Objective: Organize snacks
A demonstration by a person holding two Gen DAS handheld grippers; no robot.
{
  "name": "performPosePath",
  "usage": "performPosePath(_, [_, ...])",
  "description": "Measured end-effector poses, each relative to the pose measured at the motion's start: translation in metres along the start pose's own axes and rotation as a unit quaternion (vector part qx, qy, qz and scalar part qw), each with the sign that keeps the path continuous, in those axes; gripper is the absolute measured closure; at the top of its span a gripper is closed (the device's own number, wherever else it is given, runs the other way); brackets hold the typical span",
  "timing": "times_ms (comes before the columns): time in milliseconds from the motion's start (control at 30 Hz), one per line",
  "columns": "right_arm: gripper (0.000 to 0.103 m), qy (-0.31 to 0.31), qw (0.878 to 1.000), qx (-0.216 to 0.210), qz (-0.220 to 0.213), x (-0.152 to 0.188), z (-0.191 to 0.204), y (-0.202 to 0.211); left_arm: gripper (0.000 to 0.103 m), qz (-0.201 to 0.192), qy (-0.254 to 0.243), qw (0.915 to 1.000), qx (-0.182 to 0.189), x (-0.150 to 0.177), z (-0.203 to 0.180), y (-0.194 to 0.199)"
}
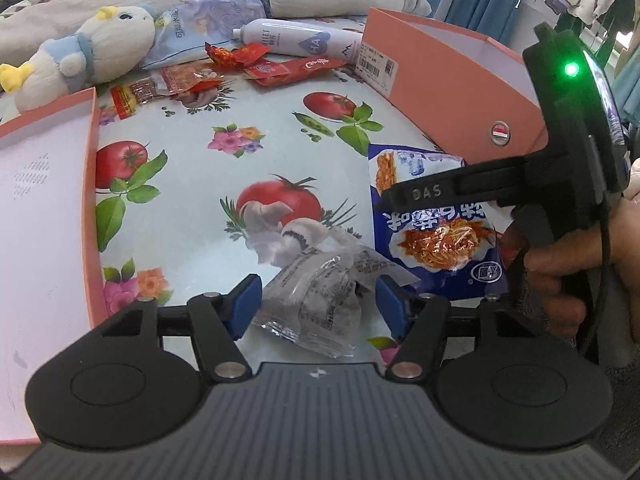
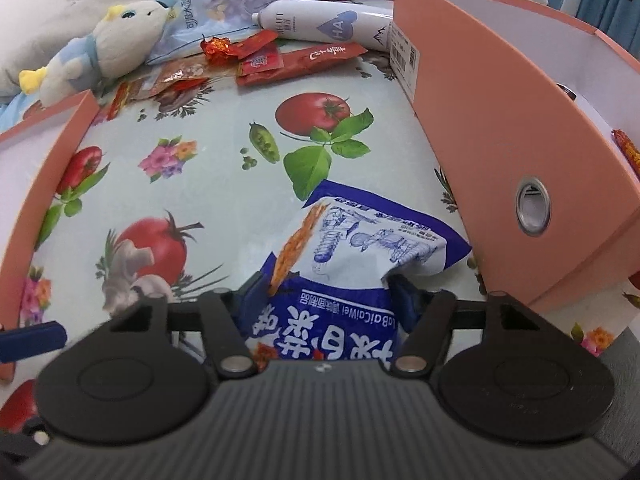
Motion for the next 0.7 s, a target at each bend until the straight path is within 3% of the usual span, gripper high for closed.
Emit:
performPosePath(100, [0.053, 0.000, 1.000, -0.011, 0.000, -0.002, -0.003, 0.003, 0.035, 0.001, -0.006, 1.0000, -0.006, 0.000, -0.003, -0.001])
performPosePath(167, [0.067, 0.011, 1.000, -0.010, -0.005, -0.005, -0.003, 0.006, 0.035, 0.003, -0.015, 0.9998, -0.009, 0.001, -0.006, -0.001])
performPosePath(267, [0.073, 0.025, 1.000, -0.013, -0.006, -0.006, -0.003, 0.010, 0.035, 0.008, -0.030, 0.9993, -0.019, 0.003, -0.010, -0.003])
performPosePath(400, [0.076, 0.023, 0.999, -0.030, -0.004, -0.007, -0.006, 0.015, 0.035, 0.014, -0.045, 0.9982, -0.036, 0.009, -0.012, -0.007])
performPosePath(700, [0.077, 0.033, 0.998, -0.049, 0.007, 0.001, -0.002, 0.023, 0.042, 0.002, 0.002, 0.9977, -0.068, 0.011, -0.007, -0.012])
Point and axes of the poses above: each gripper's, at about its wrist camera, not at the fingertips, and y roughly against the way its jaws point, z to its left, x to its underside, the point moved 7 cm from there along -y, roughly the way its jaws point, and after that the axes turned 12 degrees about -x, right-handed, at the moved point
